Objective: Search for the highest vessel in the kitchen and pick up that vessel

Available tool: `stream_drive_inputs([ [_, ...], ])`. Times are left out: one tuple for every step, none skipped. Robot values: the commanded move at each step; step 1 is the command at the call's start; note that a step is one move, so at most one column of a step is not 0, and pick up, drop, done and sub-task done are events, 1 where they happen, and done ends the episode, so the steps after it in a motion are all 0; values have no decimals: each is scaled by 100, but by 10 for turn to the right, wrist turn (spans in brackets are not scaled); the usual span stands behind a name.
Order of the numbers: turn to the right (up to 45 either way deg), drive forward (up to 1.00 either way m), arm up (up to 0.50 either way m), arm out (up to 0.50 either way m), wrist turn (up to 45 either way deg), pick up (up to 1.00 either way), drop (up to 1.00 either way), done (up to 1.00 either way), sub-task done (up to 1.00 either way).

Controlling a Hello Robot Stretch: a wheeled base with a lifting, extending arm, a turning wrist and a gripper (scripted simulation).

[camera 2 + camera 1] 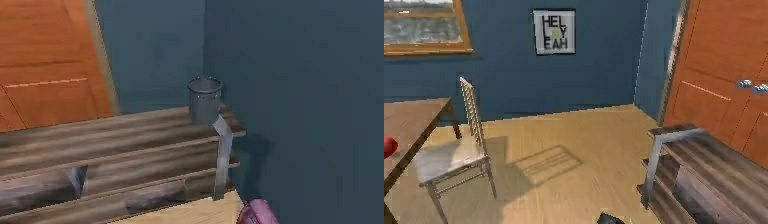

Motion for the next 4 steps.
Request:
stream_drive_inputs([
  [-300,0,0,0,0,0,0,0,0],
  [0,90,0,0,0,0,0,0,0],
  [-450,0,0,0,0,0,0,0,0],
  [-450,0,0,0,0,0,0,0,0],
])
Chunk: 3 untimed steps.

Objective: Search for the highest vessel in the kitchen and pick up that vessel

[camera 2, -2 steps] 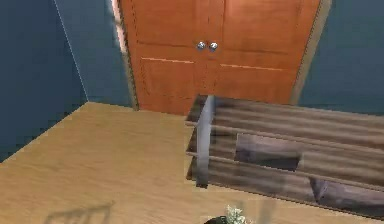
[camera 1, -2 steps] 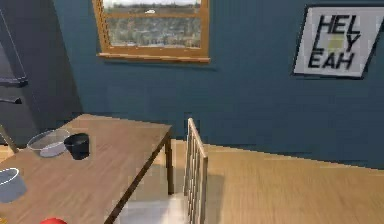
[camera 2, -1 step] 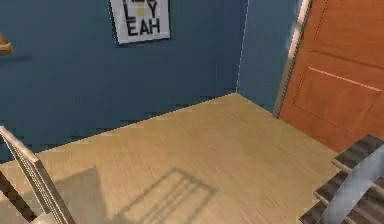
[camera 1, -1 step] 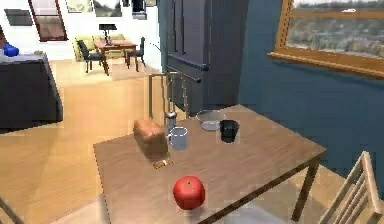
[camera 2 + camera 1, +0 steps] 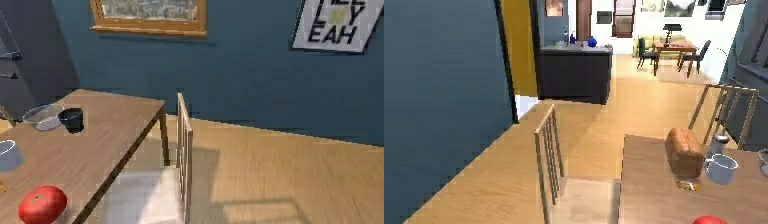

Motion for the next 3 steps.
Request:
stream_drive_inputs([
  [-450,0,0,0,0,0,0,0,0],
  [0,100,0,0,0,0,0,0,0],
  [450,0,0,0,0,0,0,0,0],
])
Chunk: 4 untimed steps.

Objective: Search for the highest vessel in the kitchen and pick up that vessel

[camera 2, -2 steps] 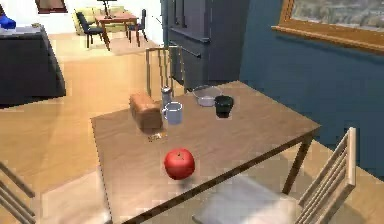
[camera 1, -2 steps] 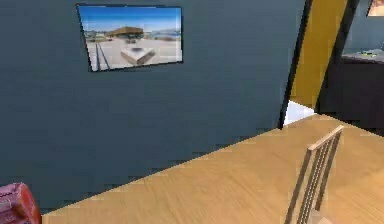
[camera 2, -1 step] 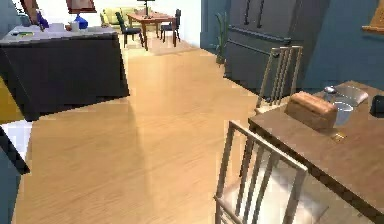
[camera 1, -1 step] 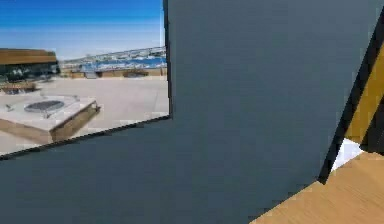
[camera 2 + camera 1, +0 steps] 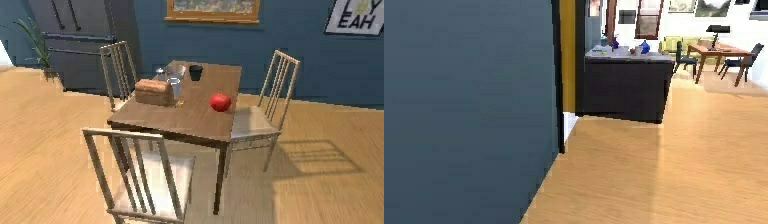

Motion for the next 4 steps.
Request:
stream_drive_inputs([
  [120,0,0,0,0,0,0,0,0],
  [0,70,0,0,0,0,0,0,0],
  [150,0,0,0,0,0,0,0,0],
  [0,100,0,0,0,0,0,0,0],
])
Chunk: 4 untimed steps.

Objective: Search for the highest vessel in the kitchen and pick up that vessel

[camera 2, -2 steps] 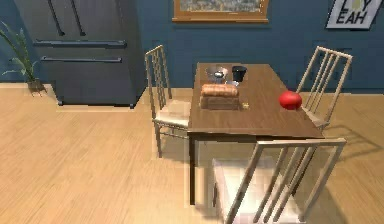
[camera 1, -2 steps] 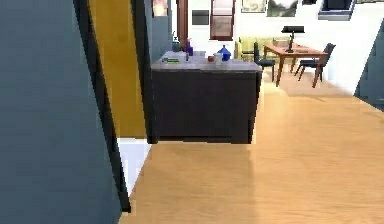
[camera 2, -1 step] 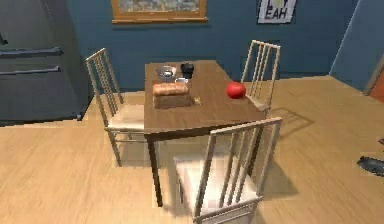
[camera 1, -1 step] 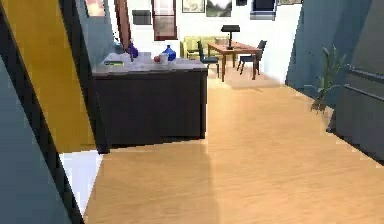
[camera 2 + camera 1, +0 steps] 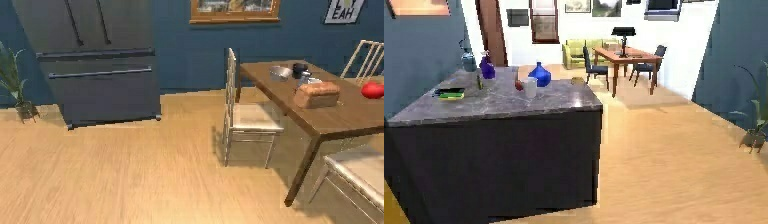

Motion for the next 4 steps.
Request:
stream_drive_inputs([
  [0,65,0,0,0,0,0,0,0],
  [-450,0,0,0,0,0,0,0,0],
  [-450,0,0,0,0,0,0,0,0],
  [-150,0,0,0,0,0,0,0,0],
])
